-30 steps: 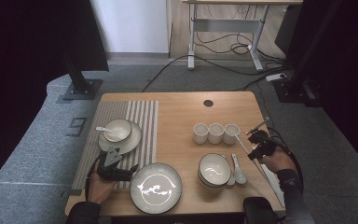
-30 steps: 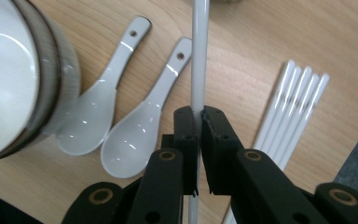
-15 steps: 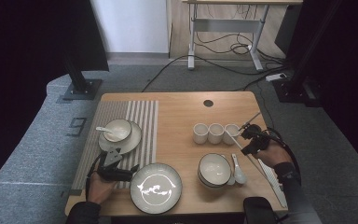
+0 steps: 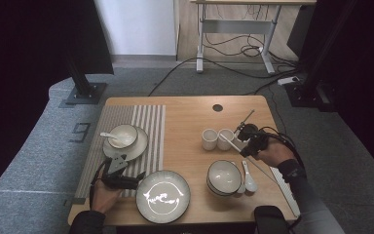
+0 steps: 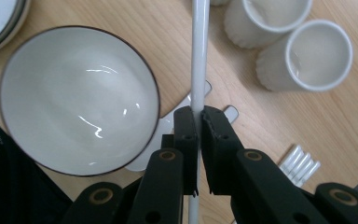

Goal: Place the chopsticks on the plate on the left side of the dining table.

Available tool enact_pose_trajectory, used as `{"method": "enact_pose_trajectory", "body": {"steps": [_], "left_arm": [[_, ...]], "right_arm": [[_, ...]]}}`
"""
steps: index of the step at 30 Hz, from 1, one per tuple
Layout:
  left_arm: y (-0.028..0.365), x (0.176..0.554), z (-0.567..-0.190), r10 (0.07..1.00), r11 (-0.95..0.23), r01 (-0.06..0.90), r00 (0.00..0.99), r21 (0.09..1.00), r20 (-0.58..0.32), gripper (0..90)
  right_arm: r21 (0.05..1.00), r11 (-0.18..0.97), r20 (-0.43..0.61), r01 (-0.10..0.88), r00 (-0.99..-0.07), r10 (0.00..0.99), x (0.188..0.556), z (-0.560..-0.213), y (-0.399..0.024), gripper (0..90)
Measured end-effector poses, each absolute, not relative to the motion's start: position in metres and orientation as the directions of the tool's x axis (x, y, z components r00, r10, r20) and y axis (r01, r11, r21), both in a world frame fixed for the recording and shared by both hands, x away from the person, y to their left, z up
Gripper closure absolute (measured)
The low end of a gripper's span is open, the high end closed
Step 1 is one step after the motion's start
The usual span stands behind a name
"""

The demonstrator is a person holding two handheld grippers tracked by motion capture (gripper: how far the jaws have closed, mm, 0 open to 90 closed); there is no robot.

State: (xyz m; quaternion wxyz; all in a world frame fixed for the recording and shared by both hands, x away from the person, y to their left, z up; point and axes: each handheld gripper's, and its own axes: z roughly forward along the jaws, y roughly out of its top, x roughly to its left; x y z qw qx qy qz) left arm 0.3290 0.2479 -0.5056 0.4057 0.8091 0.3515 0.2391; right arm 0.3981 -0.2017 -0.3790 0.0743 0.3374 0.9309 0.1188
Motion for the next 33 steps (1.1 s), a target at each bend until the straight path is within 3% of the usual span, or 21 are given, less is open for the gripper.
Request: {"method": "enact_pose_trajectory", "body": {"steps": [16,33], "left_arm": [[0.248,0.327,-0.497,0.749,-0.411,0.38,0.659,0.829,0.069,2.0],[0.238,0.325,-0.483,0.672,-0.468,0.381,0.74,0.798,0.041,5.3]], "right_arm": [[0.213,0.86,-0.088,0.463,-0.868,0.489,0.397,-0.373,-0.143,84.7],[0.175,0.934,-0.107,0.311,-0.937,0.332,0.391,-0.375,-0.091,84.8]]}}
